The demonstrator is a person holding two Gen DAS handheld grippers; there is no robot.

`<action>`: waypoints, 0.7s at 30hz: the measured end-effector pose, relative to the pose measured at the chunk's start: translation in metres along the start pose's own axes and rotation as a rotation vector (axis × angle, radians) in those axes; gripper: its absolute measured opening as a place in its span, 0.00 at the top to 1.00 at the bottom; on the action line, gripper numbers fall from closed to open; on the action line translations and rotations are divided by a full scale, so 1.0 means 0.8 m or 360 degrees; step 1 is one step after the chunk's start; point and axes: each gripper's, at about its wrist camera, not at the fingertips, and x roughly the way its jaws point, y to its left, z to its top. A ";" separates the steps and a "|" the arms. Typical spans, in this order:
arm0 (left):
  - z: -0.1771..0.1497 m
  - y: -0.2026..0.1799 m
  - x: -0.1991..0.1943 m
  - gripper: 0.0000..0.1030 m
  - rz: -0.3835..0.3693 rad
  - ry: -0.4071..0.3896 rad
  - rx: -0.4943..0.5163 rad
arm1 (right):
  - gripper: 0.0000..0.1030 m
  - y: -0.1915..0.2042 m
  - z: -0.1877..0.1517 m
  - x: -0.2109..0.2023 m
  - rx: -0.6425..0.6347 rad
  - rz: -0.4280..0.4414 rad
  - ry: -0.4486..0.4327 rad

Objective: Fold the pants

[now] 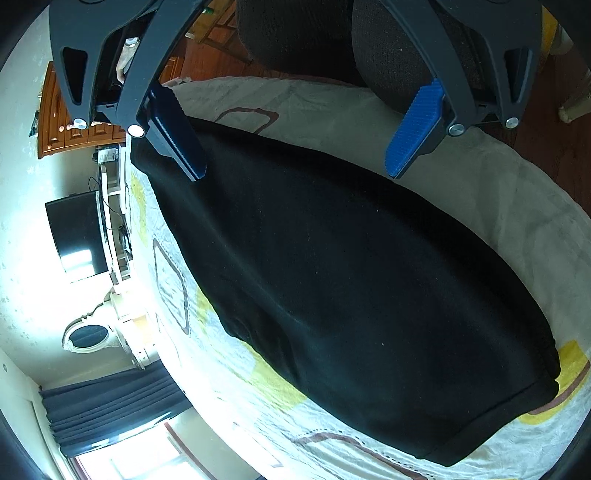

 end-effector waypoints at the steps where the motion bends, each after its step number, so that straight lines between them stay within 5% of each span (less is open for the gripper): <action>1: -0.001 0.000 0.001 0.05 -0.0001 0.0003 0.0002 | 0.87 0.001 0.001 -0.002 -0.0002 0.0008 0.0001; 4: -0.005 -0.001 0.000 0.05 -0.0003 -0.0004 0.0016 | 0.65 -0.004 0.002 -0.010 0.0048 0.0003 -0.0056; 10: -0.005 -0.014 0.004 0.05 0.0009 -0.0019 0.0038 | 0.63 0.000 0.008 0.001 0.0053 -0.0003 -0.0106; 13: -0.001 -0.018 0.003 0.05 0.0024 -0.0027 0.0049 | 0.93 0.021 0.010 0.009 -0.0073 -0.0049 -0.0070; 21: 0.005 -0.021 -0.003 0.05 0.0024 -0.0045 0.0114 | 0.94 0.045 0.011 -0.045 -0.0246 -0.0105 -0.0138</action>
